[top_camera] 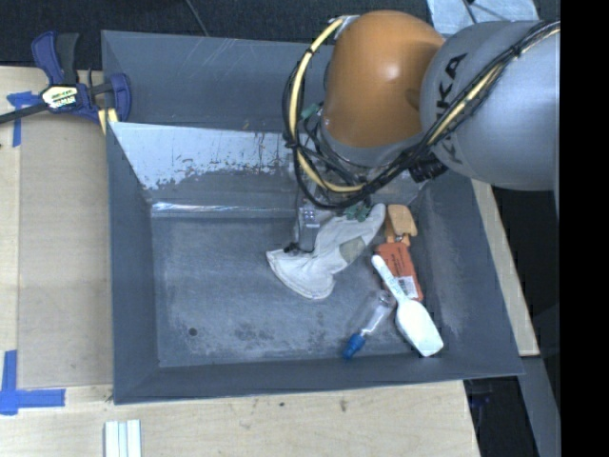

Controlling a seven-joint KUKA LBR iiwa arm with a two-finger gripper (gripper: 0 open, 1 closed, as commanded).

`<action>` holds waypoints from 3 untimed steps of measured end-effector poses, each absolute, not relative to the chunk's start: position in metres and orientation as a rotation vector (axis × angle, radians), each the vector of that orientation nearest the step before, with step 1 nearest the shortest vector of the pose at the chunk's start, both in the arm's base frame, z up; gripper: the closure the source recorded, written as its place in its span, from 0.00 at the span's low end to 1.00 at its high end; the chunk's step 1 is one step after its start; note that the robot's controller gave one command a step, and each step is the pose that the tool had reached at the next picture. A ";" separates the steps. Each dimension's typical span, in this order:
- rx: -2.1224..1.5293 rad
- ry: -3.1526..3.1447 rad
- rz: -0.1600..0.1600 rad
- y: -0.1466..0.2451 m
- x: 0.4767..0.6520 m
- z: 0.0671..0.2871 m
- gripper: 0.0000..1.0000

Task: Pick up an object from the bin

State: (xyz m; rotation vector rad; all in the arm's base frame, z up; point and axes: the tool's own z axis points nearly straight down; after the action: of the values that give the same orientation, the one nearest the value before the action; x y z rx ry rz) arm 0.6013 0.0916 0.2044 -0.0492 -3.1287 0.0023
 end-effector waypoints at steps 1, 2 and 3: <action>0.083 -3.156 -0.001 0.090 0.611 0.206 0.00; 0.483 -3.109 0.000 0.089 0.608 0.163 0.00; 0.174 -3.141 -0.001 0.060 0.597 0.129 0.00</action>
Offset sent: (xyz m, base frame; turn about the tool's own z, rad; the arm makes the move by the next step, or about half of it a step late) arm 0.0045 -0.0026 -0.1303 0.1220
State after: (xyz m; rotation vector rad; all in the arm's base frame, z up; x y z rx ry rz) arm 0.5975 0.0600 0.1289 0.1740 -3.1405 -0.0013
